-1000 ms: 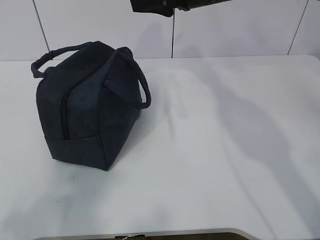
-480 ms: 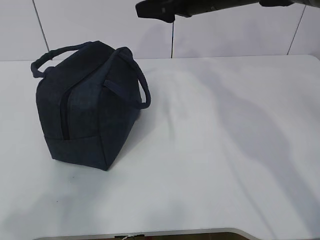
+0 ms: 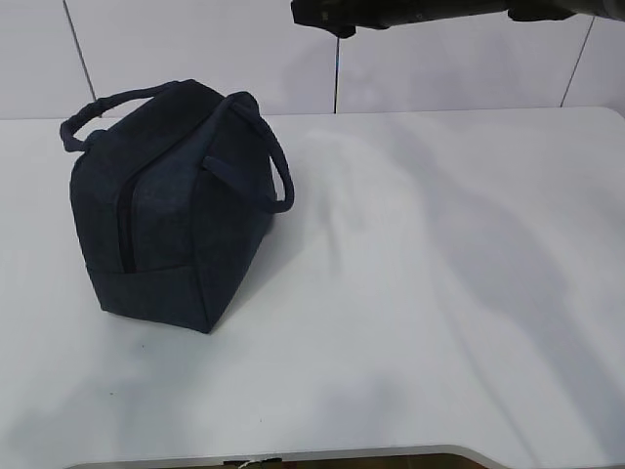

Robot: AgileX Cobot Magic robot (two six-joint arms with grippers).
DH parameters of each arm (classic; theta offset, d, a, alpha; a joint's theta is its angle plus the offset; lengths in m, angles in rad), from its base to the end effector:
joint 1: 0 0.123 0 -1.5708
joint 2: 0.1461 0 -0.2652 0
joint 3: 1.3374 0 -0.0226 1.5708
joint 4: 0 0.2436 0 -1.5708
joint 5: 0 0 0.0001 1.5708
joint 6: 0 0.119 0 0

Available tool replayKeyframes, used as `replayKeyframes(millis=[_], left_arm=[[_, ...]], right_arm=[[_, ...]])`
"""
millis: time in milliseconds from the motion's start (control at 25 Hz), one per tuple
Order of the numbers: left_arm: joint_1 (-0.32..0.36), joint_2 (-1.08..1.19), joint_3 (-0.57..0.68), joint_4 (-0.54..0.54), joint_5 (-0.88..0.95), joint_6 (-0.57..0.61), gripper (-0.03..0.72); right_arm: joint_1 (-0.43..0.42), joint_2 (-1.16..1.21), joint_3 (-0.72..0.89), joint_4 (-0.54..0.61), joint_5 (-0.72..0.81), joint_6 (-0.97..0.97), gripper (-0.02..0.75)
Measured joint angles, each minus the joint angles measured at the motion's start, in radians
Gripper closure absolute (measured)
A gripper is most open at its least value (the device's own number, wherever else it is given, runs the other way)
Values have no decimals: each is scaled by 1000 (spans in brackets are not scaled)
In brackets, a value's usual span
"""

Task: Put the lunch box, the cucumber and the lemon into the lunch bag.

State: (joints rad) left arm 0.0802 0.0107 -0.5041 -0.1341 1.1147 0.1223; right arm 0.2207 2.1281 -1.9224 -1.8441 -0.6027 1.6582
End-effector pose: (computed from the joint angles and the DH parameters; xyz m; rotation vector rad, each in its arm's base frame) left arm 0.0322 -0.0117 0.2571 0.0542 2.0965 -0.0401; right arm 0.4848 0.1752 0.2893 -0.7997 1.6735 0.5249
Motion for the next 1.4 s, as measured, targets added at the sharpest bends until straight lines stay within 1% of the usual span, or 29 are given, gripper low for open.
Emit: replayKeyframes(millis=[120, 320, 440, 640, 920, 1160, 1400], left_arm=[[0, 0, 0, 0, 0, 0, 446], [0, 0, 0, 0, 0, 0, 446], [0, 0, 0, 0, 0, 0, 446], [0, 0, 0, 0, 0, 0, 446], [0, 0, 0, 0, 0, 0, 446], [0, 0, 0, 0, 0, 0, 446], [0, 0, 0, 0, 0, 0, 446]], right_arm=[[0, -11, 19, 0, 36, 0, 331], [0, -45, 120, 0, 114, 0, 331], [0, -82, 178, 0, 120, -15, 331], [3, -166, 276, 0, 122, -93, 331], [17, -313, 459, 14, 193, -107, 331], [32, -427, 599, 82, 233, -194, 331], [49, -523, 698, 218, 253, -326, 331]])
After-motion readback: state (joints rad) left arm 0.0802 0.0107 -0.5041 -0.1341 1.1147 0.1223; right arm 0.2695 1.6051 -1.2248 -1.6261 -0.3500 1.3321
